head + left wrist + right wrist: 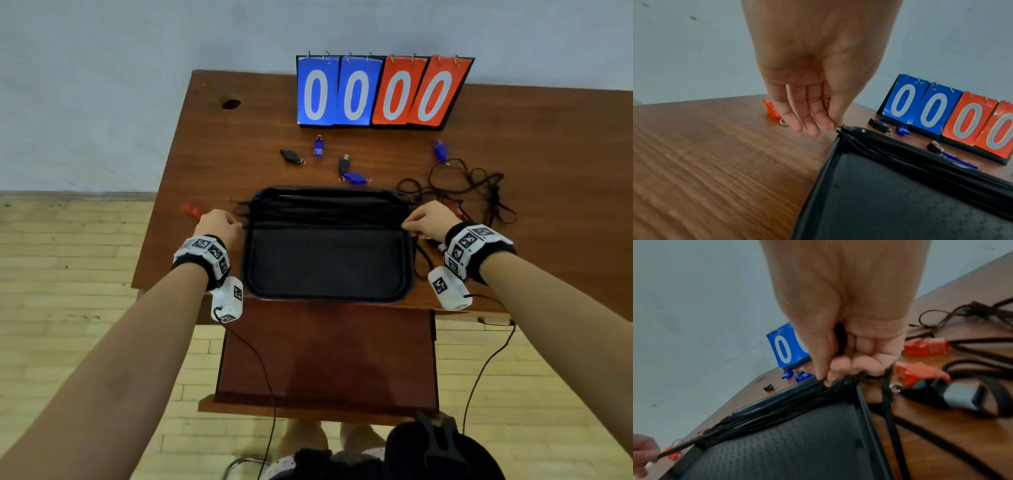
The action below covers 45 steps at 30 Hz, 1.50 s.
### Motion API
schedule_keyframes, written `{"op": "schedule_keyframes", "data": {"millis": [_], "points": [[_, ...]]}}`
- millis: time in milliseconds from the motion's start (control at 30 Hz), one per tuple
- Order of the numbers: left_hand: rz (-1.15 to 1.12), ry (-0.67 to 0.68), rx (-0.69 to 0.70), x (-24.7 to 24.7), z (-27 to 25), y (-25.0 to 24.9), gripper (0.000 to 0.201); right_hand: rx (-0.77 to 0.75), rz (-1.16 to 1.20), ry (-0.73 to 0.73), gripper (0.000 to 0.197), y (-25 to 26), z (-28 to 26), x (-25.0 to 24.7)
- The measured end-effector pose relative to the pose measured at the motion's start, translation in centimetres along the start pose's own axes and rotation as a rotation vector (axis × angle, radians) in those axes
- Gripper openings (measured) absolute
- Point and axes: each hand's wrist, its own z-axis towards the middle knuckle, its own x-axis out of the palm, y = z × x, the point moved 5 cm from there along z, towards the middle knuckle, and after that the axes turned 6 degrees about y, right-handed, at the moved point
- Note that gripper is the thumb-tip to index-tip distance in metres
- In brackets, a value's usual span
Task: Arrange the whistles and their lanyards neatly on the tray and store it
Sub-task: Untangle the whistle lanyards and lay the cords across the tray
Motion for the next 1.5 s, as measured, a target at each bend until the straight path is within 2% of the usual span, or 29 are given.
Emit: {"op": "schedule_keyframes", "data": {"millis": [100, 633, 933, 1167, 1500], "points": [[0.006, -0.008, 0.006, 0.1, 1.1, 0.5, 0.015, 0.008, 0.037, -0.096, 0.011, -0.7, 0.6, 0.5], [-0.082, -0.029, 0.052, 1.5, 3.1, 1.5, 0.021, 0.097, -0.038, -0.299, 0.014, -2.8, 2.1, 2.0], [-0.141, -0.061, 0.033, 2.0, 3.4, 1.6, 0.024, 0.121, 0.038, -0.34, 0.026, -3.7, 2.2, 2.2], [-0.209, -0.09, 0.025, 2.4, 3.0, 1.9, 0.023, 0.146, 0.208, -0.355, 0.033, -4.5, 2.2, 2.9], [-0.306, -0.12, -0.02, 2.1, 3.2, 2.5, 0.03, 0.176, 0.233, -0.394, 0.034, -4.5, 1.9, 2.8]]}}
